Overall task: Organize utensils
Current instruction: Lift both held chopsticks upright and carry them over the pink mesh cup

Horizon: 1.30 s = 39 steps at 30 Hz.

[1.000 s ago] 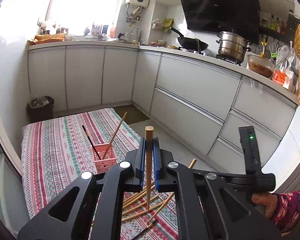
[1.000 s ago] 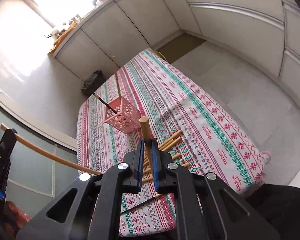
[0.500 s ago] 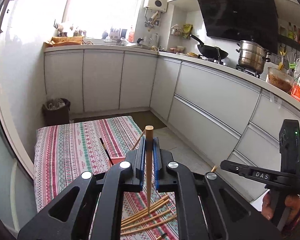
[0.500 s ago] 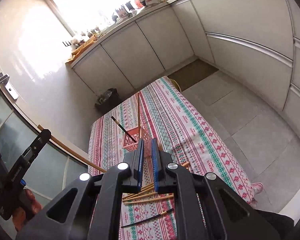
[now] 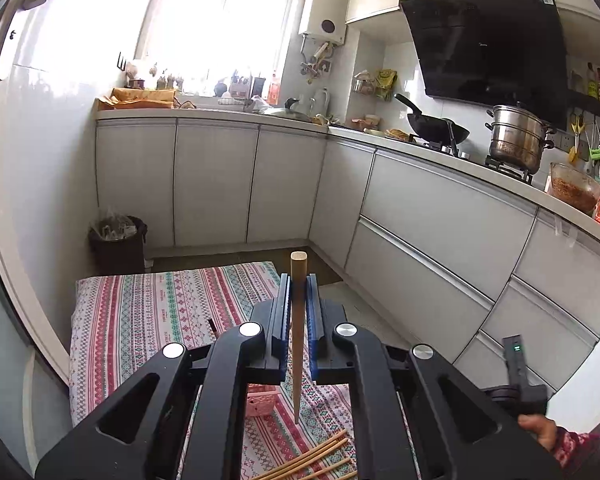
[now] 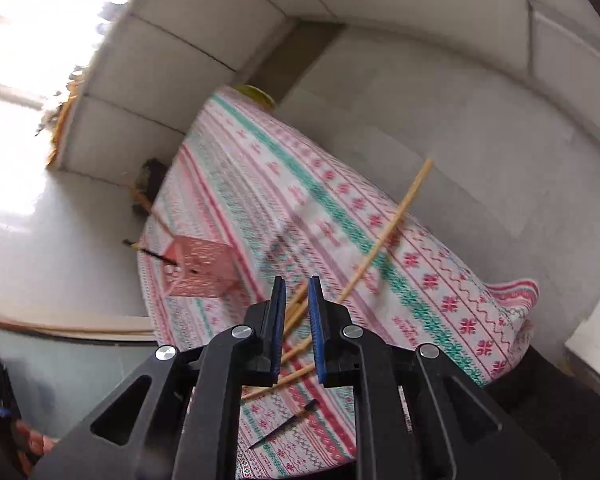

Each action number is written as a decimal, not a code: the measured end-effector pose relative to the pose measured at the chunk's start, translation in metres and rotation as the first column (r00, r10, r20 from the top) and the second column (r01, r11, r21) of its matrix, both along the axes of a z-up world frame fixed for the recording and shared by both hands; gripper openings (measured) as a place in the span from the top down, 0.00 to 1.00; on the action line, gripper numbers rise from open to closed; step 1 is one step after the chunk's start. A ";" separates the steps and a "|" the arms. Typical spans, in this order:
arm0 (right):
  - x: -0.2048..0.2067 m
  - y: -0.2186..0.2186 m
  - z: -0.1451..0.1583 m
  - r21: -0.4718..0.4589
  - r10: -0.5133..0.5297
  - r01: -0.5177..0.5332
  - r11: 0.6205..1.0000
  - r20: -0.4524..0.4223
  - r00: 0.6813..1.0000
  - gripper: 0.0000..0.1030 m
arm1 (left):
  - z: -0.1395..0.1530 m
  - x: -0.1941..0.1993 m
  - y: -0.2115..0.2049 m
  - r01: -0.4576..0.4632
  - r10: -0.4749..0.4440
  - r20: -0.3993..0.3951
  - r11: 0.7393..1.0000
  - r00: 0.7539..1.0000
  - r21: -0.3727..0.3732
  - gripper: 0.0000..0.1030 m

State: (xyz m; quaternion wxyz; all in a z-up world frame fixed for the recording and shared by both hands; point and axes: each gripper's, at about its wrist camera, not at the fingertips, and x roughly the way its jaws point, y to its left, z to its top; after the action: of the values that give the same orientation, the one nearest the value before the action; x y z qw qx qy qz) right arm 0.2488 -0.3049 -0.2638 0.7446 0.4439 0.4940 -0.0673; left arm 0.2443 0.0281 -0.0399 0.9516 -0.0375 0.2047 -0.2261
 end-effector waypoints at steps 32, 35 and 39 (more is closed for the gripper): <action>0.030 0.000 0.093 -0.214 0.094 -0.023 0.977 0.325 0.941 0.93 | 0.002 0.023 -0.004 -0.018 0.017 0.017 1.000 1.000 0.015 0.94; 0.030 0.025 0.136 -0.260 0.170 -0.067 0.963 0.399 0.901 0.93 | 0.004 0.030 -0.004 -0.045 0.044 0.023 0.999 0.999 0.030 0.94; 0.039 0.045 0.180 -0.291 0.233 -0.100 0.951 0.467 0.853 0.93 | 0.001 0.047 0.000 -0.084 0.083 0.025 0.996 0.996 0.024 0.94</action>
State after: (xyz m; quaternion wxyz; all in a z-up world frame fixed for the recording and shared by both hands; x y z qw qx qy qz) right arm 0.2873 -0.2600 -0.0834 0.9002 0.3014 0.3102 0.0509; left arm 0.2913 0.0280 -0.0388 0.9630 -0.0315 0.1943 -0.1839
